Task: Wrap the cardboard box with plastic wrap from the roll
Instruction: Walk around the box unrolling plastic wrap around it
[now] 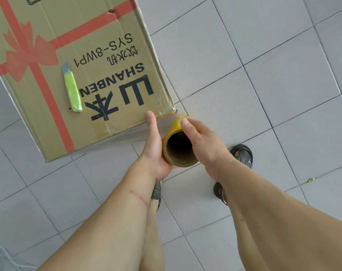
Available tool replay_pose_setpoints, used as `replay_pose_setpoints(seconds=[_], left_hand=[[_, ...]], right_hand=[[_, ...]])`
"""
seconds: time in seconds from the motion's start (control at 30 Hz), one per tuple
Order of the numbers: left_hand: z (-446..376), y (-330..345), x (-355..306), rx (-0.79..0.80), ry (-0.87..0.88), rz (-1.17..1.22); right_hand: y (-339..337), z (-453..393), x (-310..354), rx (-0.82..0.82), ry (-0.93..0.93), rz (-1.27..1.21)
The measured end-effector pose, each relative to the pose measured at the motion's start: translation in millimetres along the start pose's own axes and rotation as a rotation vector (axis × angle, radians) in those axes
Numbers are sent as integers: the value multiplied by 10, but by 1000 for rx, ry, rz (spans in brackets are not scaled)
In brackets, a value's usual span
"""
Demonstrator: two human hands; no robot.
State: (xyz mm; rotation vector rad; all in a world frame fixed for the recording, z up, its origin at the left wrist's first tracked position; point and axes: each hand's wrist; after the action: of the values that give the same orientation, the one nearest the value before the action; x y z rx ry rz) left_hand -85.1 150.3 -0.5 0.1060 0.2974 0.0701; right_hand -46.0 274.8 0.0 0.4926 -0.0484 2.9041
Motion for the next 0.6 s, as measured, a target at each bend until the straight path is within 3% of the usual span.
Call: replay_pose_setpoints(seconds=[0.17,0.43,0.6], left_hand=[[-53,143,11,-231,86,-86],[-19,402,-71,-143,-16,96],[-78,599,-53,-356,86,58]], right_hand=[[-130,3,55,29,2,38],[-432,-74,166,46,-36,105],[-560,-144,269,102,-55,203]])
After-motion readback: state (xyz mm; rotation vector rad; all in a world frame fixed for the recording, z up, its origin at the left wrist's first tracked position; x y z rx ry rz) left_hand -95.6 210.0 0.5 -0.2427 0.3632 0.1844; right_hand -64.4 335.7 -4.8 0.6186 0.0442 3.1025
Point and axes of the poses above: each hand's wrist, its own z-axis away from the middle knuckle, its own y-axis out of the palm, x = y × z, and after that the axes turned 11 degrees about y, right-handed
